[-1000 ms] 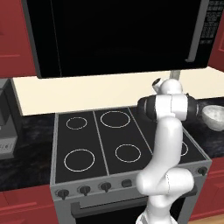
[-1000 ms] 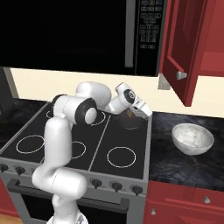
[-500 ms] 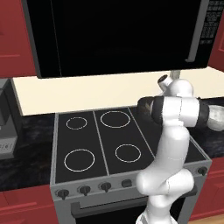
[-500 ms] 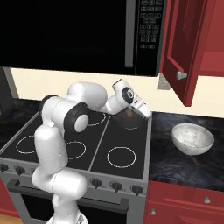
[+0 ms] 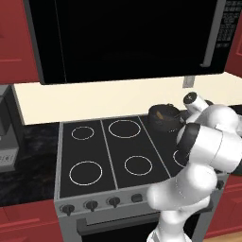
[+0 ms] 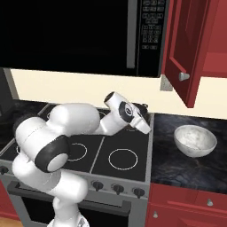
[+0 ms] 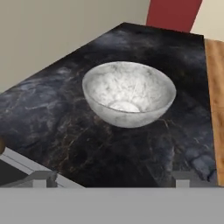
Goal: Open the cabinet and move the ladle to the pot. Then close the cabinet.
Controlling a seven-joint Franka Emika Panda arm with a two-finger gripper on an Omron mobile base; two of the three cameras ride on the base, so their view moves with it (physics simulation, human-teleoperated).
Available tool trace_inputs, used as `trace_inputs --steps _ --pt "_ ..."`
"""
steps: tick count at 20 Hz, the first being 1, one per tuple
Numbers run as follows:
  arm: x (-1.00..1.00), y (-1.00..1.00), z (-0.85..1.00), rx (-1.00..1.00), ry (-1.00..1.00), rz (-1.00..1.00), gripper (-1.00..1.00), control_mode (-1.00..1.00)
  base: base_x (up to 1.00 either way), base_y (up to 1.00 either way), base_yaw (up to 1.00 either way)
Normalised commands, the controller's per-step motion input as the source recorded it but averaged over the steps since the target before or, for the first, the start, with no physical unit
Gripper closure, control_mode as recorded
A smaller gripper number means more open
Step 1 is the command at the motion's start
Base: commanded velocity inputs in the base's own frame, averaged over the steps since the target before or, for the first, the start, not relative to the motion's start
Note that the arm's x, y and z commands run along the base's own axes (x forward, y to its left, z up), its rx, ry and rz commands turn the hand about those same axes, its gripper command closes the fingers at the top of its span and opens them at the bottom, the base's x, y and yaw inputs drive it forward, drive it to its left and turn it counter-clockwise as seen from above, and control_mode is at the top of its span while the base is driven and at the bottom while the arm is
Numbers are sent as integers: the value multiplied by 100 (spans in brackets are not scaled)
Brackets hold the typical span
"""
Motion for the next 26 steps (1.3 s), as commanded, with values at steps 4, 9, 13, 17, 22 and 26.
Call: trace_inputs --steps 4,9,13,17,22,26 --pt "-100 1 84 0 -19 5 -100 -100 0 0 0" --pt "-94 16 100 0 -2 11 -100 -100 0 0 0" --pt "-42 56 100 5 21 22 -100 -100 0 0 0" --pt "-29 64 100 6 33 30 -100 -100 0 0 0" --pt "-37 68 94 4 22 30 -100 -100 0 0 0" --pt "-57 76 57 0 7 29 -100 -100 0 0 0"
